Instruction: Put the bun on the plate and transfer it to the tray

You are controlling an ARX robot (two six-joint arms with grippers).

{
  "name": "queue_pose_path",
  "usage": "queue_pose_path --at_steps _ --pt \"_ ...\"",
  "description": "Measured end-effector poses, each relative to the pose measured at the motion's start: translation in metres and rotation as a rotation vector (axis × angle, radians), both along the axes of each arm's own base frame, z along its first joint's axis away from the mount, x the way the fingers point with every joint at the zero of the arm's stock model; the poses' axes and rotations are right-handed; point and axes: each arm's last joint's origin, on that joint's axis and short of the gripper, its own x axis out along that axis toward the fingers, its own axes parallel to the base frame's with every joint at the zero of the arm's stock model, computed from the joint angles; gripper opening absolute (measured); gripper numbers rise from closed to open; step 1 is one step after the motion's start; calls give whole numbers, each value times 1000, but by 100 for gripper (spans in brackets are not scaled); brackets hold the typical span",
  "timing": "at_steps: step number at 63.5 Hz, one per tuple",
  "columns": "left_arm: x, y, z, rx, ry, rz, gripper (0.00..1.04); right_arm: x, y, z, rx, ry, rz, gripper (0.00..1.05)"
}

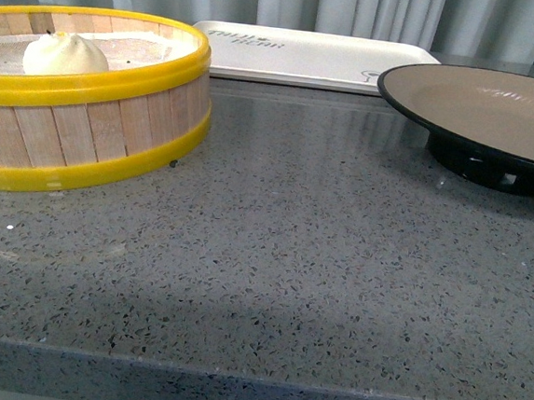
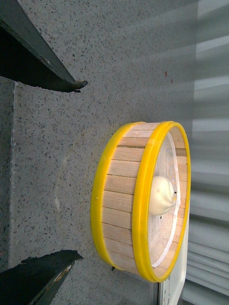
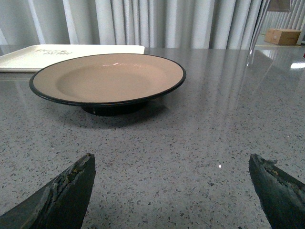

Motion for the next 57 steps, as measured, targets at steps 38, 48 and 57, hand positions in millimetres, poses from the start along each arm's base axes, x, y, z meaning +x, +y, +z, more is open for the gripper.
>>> queue_pose_path --at_steps 38,48,57 --pt "0 0 0 0 0 0 98 0 0 0 0 0 0 96" --pt "0 0 0 0 0 0 98 0 0 0 0 0 0 96" --pt "4 1 4 -134 446 -154 98 0 0 0 0 0 4 96"
